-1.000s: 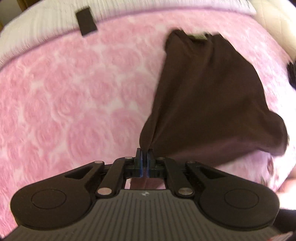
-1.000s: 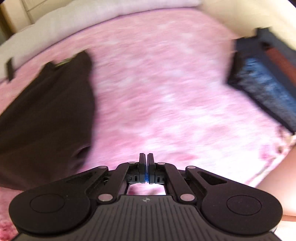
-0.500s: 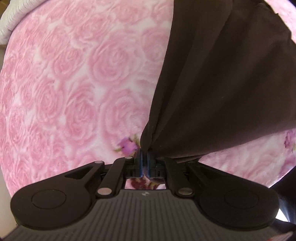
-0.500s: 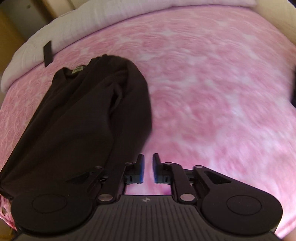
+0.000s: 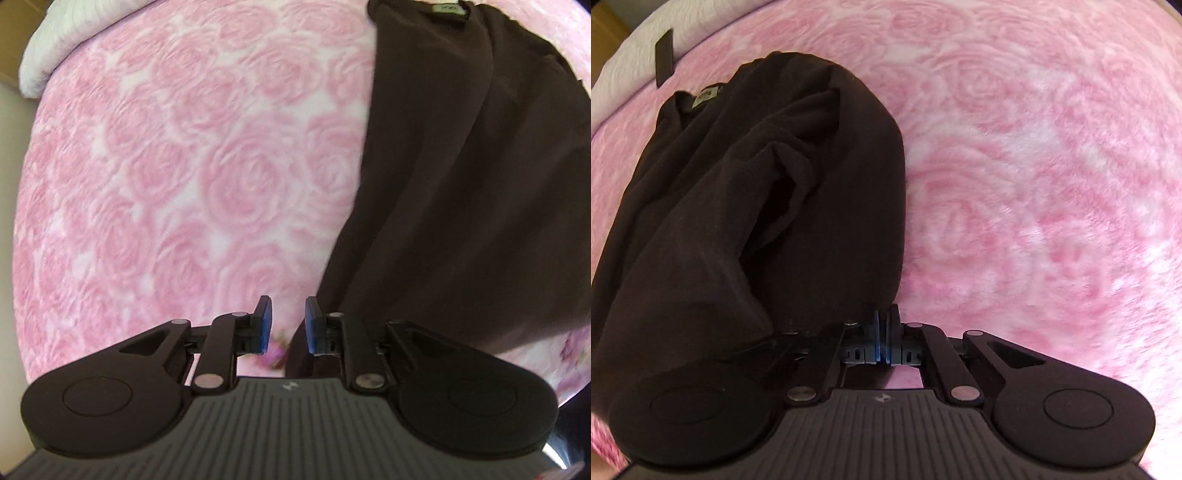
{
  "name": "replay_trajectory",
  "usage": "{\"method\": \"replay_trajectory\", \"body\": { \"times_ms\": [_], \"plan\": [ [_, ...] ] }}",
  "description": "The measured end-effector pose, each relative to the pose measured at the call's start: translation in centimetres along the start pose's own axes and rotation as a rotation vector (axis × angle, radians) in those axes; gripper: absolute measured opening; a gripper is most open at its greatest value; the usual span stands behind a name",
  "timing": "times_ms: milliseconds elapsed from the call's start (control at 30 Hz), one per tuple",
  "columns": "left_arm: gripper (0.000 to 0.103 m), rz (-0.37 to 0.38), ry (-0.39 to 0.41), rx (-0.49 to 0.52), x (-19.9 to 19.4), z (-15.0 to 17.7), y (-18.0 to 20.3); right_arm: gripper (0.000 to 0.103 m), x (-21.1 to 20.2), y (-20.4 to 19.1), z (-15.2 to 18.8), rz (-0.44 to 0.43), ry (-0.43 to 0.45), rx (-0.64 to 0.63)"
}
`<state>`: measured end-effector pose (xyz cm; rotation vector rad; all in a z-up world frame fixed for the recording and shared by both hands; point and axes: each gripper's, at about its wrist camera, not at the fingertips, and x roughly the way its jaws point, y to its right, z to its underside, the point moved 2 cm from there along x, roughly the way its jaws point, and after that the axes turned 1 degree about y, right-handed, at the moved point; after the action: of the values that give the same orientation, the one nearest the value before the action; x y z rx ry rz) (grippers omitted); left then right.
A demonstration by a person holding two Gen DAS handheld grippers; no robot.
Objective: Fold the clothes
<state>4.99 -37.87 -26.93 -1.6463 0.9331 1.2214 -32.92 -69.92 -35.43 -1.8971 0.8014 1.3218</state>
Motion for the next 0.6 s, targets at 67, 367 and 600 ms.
{"method": "replay_trajectory", "body": {
  "times_ms": [67, 367, 600],
  "plan": [
    [0.017, 0.027, 0.021, 0.018, 0.0, -1.3, 1.3, 0.0, -1.6, 0.8, -1.4, 0.057, 0.017, -0.067],
    [0.024, 0.128, 0.091, 0.094, 0.5, -5.3, 7.7, 0.051, -7.2, 7.1, -14.2, 0.473, 0.248, -0.35],
    [0.031, 0.156, 0.109, 0.158, 0.9, -6.6, 10.7, 0.049, -6.9, 8.5, -12.5, 0.31, 0.277, -0.154]
  ]
}}
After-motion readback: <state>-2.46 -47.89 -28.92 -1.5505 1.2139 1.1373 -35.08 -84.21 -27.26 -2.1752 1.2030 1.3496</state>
